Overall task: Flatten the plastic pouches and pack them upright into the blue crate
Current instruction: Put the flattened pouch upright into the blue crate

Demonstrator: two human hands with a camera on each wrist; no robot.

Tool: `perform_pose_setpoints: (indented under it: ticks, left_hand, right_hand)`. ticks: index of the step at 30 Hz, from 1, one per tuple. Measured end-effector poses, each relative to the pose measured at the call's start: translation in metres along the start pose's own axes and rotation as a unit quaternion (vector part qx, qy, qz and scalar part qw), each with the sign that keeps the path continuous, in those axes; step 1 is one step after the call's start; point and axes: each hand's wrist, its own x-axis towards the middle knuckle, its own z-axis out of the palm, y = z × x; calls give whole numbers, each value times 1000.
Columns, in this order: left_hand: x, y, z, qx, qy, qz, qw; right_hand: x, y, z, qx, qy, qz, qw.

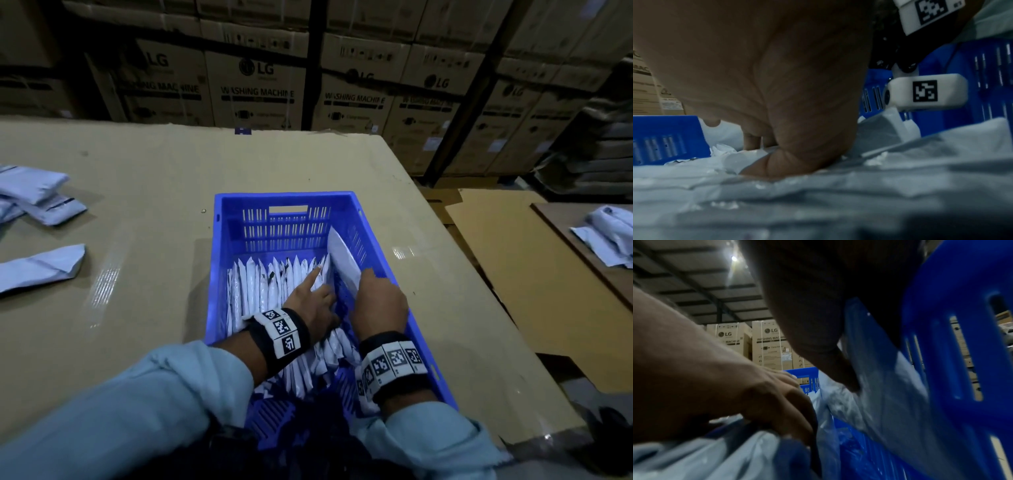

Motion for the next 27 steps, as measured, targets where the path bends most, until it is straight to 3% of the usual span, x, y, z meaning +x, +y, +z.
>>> perform_pose_setpoints:
  ticks: [6,9,12,15,20,27]
  left_hand:
    - [-6,-4,8,-43,16,-2,999]
    - [-12,-11,4,-115,24,-1,993]
    - [-18,-21,2,-275,52,-38,959]
    - [-18,-25,7,-354,58,-74,930]
    - [-12,-22,13,-290,50,-41,955]
    - [-8,-19,14,-219,55,-36,974]
  right_hand:
    - [4,1,23,-38,-109,-13,993]
    - [8,3,31,-42,-153,-41,987]
    - [8,2,38,-1,-196,-31,980]
    - [8,1,39,-1,-237,-30,971]
    - [9,-4,42,43,-309,5,950]
    - [11,-4,44,75,-296,9,952]
